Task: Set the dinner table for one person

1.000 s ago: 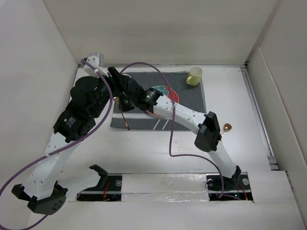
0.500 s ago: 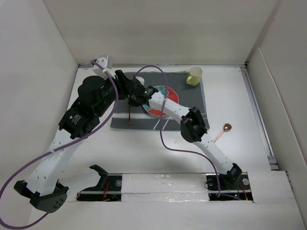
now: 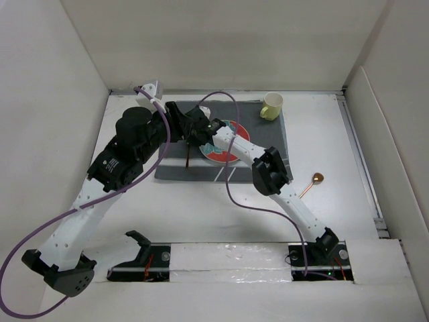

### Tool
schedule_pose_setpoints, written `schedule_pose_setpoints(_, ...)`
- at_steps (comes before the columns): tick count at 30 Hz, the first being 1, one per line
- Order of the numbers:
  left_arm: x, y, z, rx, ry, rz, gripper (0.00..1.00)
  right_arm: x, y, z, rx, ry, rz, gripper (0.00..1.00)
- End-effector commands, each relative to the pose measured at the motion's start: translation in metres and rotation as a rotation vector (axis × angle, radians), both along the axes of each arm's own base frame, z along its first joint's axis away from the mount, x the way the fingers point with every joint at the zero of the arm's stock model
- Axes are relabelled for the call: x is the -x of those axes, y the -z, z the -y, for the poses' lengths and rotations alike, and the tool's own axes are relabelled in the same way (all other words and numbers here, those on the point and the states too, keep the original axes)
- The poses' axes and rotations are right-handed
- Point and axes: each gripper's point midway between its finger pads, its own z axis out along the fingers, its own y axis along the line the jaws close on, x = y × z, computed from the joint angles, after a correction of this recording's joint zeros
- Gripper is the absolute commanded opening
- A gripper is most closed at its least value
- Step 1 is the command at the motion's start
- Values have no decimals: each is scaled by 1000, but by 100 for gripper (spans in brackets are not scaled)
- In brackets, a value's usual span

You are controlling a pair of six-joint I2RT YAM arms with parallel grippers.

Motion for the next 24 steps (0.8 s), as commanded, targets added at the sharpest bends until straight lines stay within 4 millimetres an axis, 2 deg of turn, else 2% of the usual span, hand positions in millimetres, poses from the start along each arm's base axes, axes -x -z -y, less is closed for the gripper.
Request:
schedule_pose_setpoints(1,-3,-8,-2,1,-8,39,41,-10,-18,-17,-64,-4,62,0)
schedule_pose_setpoints(4,-4,-7,-2,-2,-9,38,41,-14,-20,-18,-81,-17,65,2)
schedule_pose_setpoints(5,-4,-6,-2,-3,-12,37,41,-14,-23,-20,-90,-26,69,12)
schedule_pose_setpoints(6,-4,-6,-2,-1,-11,38,41,-15,-37,-23,-114,-40,90,23)
schedule_pose_setpoints(7,-5,-7,-2,2,-11,40,41,-16,-46,-26,-131,-49,105,23)
schedule_pose_setpoints(8,-5,-7,0,7,-6,39,41,-16,-57,-28,-151,-59,120,33)
schedule_pose_setpoints(9,-5,-7,1,9,-2,41,41,-16,-71,-30,-169,-71,141,37)
schedule_pose_setpoints(10,-5,-6,3,13,2,38,41,-15,-99,-33,-208,-87,176,41)
schedule_pose_setpoints(11,-5,-6,5,18,12,37,41,-14,-116,-34,-229,-100,196,47)
schedule_pose_setpoints(13,-6,-9,8,29,22,45,41,-13,-151,-29,-268,-120,236,53)
schedule_pose_setpoints(14,-7,-9,10,31,29,45,41,-3,-178,-23,-291,-130,252,57)
schedule_pose_setpoints(16,-7,-10,13,36,40,49,41,-3,-212,-5,-335,-129,303,59)
schedule_pose_setpoints(17,-7,-8,15,33,51,47,41,9,-267,15,-383,-117,371,57)
schedule_pose_setpoints(18,-7,-5,16,31,57,43,41,20,-231,28,-332,-99,307,52)
schedule_pose_setpoints(19,-7,-1,16,27,60,33,40,11,-238,56,-332,-16,339,41)
schedule_pose_setpoints(20,-5,7,17,20,71,21,36,15,-237,79,-325,35,337,16)
schedule_pose_setpoints(21,-4,11,17,16,72,14,32,38,-225,115,-298,86,305,3)
schedule_pose_setpoints(22,-3,16,16,12,74,9,28,42,-212,145,-294,197,269,0)
schedule_pose_setpoints(23,1,26,18,3,85,-7,19,42,-197,186,-273,294,234,0)
schedule_pose_setpoints(24,3,30,17,-1,85,-12,14,58,-208,218,-295,361,238,0)
